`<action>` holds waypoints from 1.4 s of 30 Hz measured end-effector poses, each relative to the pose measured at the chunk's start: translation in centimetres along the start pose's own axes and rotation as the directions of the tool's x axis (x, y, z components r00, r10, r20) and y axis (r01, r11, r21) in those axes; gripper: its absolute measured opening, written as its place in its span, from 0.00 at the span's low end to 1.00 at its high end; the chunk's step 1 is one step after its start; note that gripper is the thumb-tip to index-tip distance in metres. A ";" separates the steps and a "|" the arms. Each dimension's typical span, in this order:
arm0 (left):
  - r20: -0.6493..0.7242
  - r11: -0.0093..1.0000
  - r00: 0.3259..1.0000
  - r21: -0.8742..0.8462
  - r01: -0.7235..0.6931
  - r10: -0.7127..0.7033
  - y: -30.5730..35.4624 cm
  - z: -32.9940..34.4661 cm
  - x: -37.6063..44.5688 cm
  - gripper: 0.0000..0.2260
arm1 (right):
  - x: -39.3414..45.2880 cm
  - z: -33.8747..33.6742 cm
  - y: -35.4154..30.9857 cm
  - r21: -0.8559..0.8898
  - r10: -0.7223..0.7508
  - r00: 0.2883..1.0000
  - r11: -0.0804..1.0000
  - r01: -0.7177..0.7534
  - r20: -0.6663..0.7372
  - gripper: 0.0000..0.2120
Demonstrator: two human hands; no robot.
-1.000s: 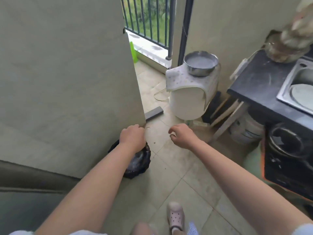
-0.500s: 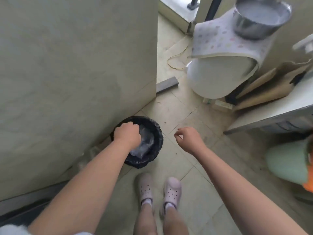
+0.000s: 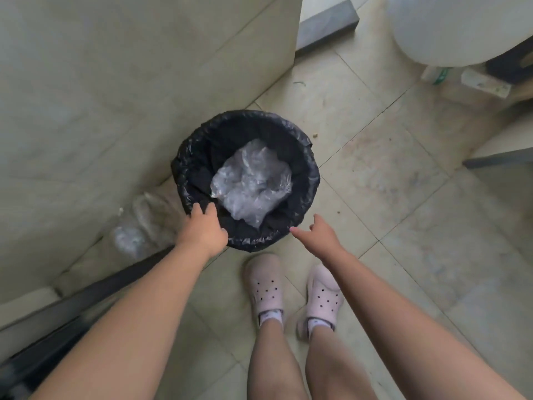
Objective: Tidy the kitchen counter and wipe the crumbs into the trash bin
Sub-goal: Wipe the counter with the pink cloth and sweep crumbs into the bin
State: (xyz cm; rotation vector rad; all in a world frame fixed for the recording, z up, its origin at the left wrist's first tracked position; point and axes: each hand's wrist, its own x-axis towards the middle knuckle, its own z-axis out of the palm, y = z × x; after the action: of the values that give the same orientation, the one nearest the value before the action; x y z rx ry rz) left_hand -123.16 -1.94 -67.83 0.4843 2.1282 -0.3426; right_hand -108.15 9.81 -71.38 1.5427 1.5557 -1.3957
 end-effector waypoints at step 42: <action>-0.038 0.508 0.518 0.272 -0.817 0.854 31.8 -3.0 -50.3 0.05 | -51.6 -16.4 32.6 0.935 0.611 0.713 0.160 0.315 -0.345 0.10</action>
State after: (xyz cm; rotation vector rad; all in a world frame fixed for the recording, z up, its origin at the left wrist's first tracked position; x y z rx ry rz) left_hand -84.54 16.77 -26.49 1.6658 1.7297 0.0492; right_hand -62.60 -1.23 -29.07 3.2789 0.3670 -1.9444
